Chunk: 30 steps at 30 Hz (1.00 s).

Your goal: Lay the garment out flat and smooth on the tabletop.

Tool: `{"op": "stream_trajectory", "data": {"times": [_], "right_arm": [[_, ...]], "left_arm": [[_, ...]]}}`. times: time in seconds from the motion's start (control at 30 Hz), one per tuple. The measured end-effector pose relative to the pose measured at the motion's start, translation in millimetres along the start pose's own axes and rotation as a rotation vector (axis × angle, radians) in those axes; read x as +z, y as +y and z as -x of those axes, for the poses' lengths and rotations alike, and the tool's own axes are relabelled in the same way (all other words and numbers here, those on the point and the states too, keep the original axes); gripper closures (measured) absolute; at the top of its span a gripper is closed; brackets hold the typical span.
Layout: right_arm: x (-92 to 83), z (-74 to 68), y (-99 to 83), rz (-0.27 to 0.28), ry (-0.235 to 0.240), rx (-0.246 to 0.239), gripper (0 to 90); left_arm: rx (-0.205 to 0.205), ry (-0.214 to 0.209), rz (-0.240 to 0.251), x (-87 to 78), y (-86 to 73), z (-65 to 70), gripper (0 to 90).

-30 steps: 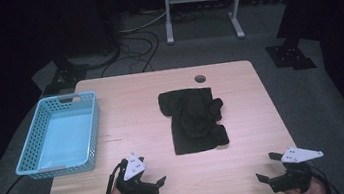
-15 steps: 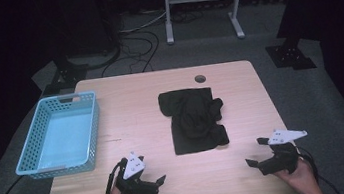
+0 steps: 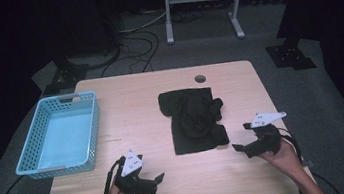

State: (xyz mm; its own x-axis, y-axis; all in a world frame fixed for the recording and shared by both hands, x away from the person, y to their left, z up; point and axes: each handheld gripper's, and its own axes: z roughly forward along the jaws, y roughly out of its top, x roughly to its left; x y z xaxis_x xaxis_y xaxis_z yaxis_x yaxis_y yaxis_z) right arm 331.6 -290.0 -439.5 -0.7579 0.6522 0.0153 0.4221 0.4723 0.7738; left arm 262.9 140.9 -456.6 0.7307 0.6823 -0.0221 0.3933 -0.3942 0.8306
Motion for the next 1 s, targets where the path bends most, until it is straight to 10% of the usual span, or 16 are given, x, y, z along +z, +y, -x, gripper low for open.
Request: {"op": "stream_trajectory", "data": {"times": [1.0], "right_arm": [[64.5, 19.7, 52.7, -0.060, -0.004, 0.006, 7.9]], "left_arm": [[-0.001, -0.003, 0.001, -1.5, -0.3, -0.4, 2.4]]}}
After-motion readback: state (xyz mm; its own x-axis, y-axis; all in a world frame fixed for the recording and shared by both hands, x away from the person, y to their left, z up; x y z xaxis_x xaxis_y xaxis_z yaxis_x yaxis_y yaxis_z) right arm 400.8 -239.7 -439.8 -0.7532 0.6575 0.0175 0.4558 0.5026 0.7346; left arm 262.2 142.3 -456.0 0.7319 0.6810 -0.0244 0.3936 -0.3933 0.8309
